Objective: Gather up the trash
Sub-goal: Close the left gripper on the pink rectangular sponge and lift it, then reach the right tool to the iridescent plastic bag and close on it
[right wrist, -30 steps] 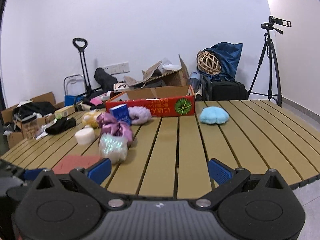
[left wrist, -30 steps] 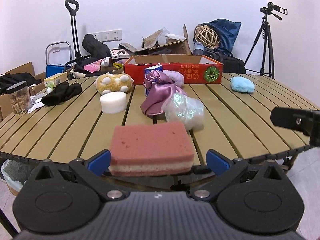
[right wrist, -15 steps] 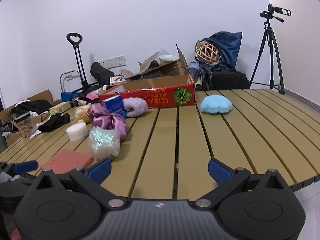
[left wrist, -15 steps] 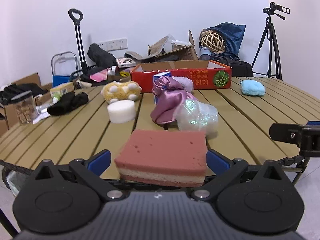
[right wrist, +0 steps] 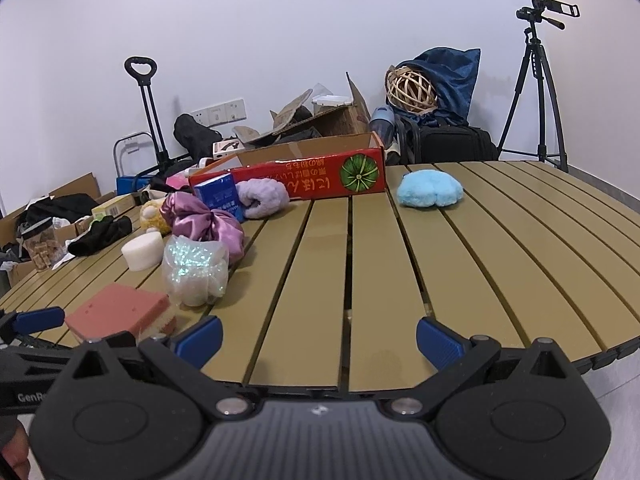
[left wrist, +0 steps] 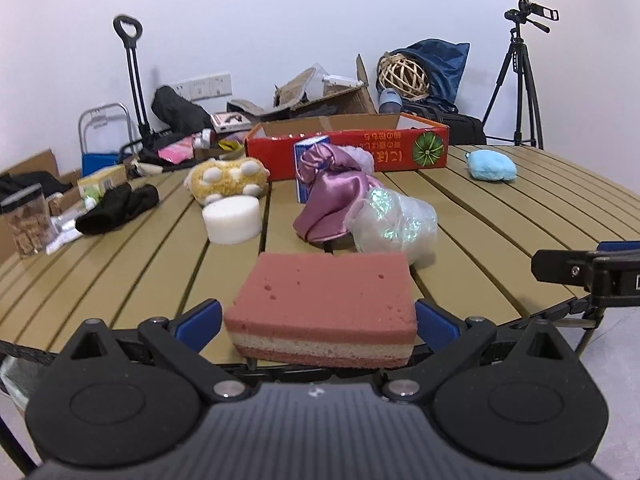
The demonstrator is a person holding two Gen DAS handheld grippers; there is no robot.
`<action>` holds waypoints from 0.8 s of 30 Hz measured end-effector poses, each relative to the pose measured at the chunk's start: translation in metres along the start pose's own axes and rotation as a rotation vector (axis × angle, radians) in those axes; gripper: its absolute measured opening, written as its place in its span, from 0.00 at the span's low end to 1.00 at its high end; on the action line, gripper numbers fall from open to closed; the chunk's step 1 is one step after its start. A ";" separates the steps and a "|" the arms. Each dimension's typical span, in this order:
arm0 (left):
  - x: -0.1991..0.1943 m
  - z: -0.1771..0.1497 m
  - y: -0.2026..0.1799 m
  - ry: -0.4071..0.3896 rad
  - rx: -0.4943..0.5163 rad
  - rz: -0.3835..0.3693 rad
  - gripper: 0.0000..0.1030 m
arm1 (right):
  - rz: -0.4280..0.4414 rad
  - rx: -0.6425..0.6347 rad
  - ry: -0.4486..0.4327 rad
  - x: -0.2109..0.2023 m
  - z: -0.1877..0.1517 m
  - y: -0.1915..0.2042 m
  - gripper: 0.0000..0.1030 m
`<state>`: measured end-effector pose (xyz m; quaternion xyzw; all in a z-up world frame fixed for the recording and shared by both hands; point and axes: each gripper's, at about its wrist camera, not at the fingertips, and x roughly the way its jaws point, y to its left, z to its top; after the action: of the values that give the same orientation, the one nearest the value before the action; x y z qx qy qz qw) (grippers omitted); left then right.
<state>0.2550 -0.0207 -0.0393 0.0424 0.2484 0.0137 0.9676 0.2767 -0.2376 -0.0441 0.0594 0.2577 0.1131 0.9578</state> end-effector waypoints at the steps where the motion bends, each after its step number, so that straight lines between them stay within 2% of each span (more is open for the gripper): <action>1: 0.001 0.000 0.001 0.003 -0.004 -0.009 1.00 | 0.001 -0.002 0.001 0.001 0.000 0.001 1.00; 10: 0.015 0.000 0.008 0.016 -0.028 -0.040 1.00 | 0.017 -0.011 0.002 0.003 -0.003 0.004 1.00; 14: 0.017 0.000 0.015 0.011 -0.055 -0.058 0.96 | 0.033 -0.012 -0.007 0.003 -0.002 0.006 1.00; 24: 0.007 0.005 0.026 -0.050 -0.078 -0.018 0.95 | 0.081 -0.042 -0.015 0.014 0.004 0.029 1.00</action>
<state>0.2634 0.0054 -0.0364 0.0026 0.2239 0.0135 0.9745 0.2851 -0.2063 -0.0419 0.0506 0.2452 0.1568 0.9554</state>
